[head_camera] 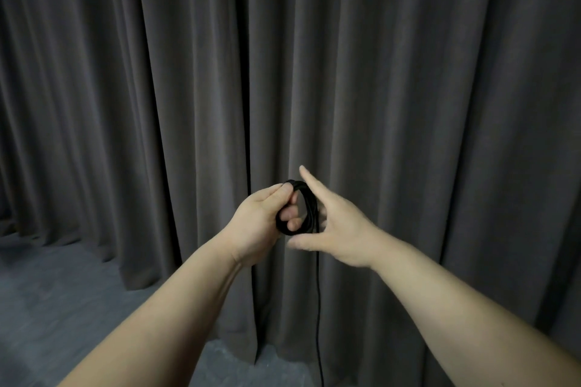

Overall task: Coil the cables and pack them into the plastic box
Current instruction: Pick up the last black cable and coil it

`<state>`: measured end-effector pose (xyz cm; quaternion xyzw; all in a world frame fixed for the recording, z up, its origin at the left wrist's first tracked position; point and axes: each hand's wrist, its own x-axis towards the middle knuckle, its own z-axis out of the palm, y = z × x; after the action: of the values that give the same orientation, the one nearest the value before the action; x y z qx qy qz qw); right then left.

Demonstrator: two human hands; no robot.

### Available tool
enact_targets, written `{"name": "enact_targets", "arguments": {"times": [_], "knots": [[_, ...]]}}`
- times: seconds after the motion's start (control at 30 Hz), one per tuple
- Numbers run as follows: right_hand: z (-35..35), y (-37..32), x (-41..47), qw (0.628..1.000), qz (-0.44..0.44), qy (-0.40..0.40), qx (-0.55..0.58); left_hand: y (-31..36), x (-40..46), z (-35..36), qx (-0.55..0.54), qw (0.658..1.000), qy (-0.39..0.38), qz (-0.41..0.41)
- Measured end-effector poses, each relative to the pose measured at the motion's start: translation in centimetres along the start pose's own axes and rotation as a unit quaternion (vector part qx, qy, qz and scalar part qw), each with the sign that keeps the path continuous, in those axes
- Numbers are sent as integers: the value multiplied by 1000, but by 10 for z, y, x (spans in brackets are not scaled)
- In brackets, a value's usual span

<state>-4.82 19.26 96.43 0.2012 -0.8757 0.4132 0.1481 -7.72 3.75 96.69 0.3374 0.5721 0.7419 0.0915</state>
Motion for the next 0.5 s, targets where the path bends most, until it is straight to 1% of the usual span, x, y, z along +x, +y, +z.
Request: {"name": "enact_targets", "arguments": {"times": [0.07, 0.13, 0.23, 0.4, 0.5], "knots": [[-2, -2, -2, 1000, 2, 2, 11, -1, -2, 1, -13, 1000, -24, -6], [-4, -6, -6, 1000, -5, -15, 5, -2, -3, 3, -15, 999, -40, -9], [-5, -13, -11, 999, -15, -28, -9, -3, -4, 6, -10, 999, -44, -11], [-7, -17, -12, 998, -35, -12, -53, -4, -3, 8, 23, 999, -42, -18], [-7, -16, -12, 998, -35, -17, -56, -1, -2, 5, 35, 997, -69, -22]]}}
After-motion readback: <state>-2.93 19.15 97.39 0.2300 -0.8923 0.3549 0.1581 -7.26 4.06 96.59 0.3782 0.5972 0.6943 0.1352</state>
